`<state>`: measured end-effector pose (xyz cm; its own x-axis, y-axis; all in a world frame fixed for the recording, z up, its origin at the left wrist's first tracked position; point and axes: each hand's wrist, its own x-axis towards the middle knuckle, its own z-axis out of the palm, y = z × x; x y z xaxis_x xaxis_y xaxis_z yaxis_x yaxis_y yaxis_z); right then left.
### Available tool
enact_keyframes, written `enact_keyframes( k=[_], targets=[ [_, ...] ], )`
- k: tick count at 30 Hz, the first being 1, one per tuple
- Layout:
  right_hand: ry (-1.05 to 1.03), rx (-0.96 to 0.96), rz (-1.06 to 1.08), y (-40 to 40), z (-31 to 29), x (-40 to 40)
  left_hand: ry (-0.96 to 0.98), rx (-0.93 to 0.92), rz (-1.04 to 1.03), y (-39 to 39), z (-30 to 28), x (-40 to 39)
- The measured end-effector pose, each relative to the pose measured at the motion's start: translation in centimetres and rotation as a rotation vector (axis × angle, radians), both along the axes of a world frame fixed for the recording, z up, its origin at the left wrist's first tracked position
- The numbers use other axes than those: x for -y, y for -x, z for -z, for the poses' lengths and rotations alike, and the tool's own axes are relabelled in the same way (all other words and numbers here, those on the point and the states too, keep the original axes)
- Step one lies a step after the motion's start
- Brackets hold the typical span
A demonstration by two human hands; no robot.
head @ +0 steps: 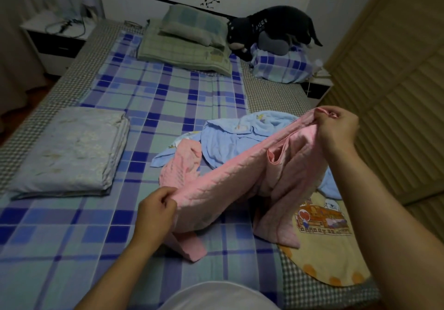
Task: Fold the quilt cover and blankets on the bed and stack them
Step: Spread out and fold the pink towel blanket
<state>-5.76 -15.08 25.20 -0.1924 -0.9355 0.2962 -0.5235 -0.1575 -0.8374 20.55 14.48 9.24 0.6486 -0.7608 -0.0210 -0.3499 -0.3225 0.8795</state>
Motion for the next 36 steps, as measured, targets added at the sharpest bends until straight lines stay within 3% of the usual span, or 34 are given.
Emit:
enact_keyframes(
  k=[2,5,7,9,10,12,14,16,18,19,21,23,26,30,33,36],
  targets=[
    [-0.008,0.013,-0.021,-0.1,0.2,-0.2,-0.175,0.116,0.132,-1.2,0.3,1.1],
    [-0.012,0.027,-0.062,-0.5,0.9,-1.2,-0.377,0.07,0.168,-3.1,1.0,3.1],
    [-0.034,-0.072,-0.125,0.0,1.6,-2.8,-0.233,0.076,-0.003,-4.3,1.1,3.4],
    [-0.185,-0.429,-0.337,2.1,2.5,-4.4,-0.013,0.191,-0.036,-5.2,1.3,1.9],
    [-0.33,-0.684,-0.476,3.8,3.3,-5.1,-0.012,0.267,0.076,-5.5,1.8,0.7],
    [-0.623,-1.15,-0.668,7.8,6.2,-7.1,-0.211,0.415,0.45,-5.3,3.7,-2.3],
    [-0.812,-1.347,-0.724,11.4,9.8,-9.8,-0.422,0.488,0.809,-4.1,6.1,-5.5],
    [-1.018,-1.409,-0.739,13.8,13.9,-13.2,-0.509,0.457,1.002,-1.7,8.6,-8.2],
    [-1.171,-1.537,-0.893,16.2,18.5,-15.9,-0.575,0.357,1.042,0.7,11.2,-10.3],
    [-1.164,-1.573,-0.987,20.1,24.1,-15.3,-0.634,0.329,1.033,1.4,12.5,-11.1],
    [-1.269,-1.423,-1.1,23.8,31.2,-13.6,-0.665,0.33,1.007,1.6,14.6,-12.0],
    [-1.356,-1.267,-0.96,22.6,30.1,-12.8,-0.712,0.325,0.88,0.8,13.8,-10.1],
    [-0.814,-1.337,-0.718,13.6,15.4,-10.3,-0.644,0.342,0.501,-1.0,5.0,-0.8],
    [-0.098,-0.976,-0.208,9.3,-2.5,-0.4,-0.204,0.701,0.106,-6.0,-18.3,14.6],
    [0.318,-0.831,-0.068,9.0,-16.9,4.1,0.234,1.212,0.0,-8.6,-35.5,18.8],
    [0.636,-0.796,0.05,10.8,-25.4,6.6,0.383,1.597,-0.161,-8.2,-46.5,17.9]
  ],
)
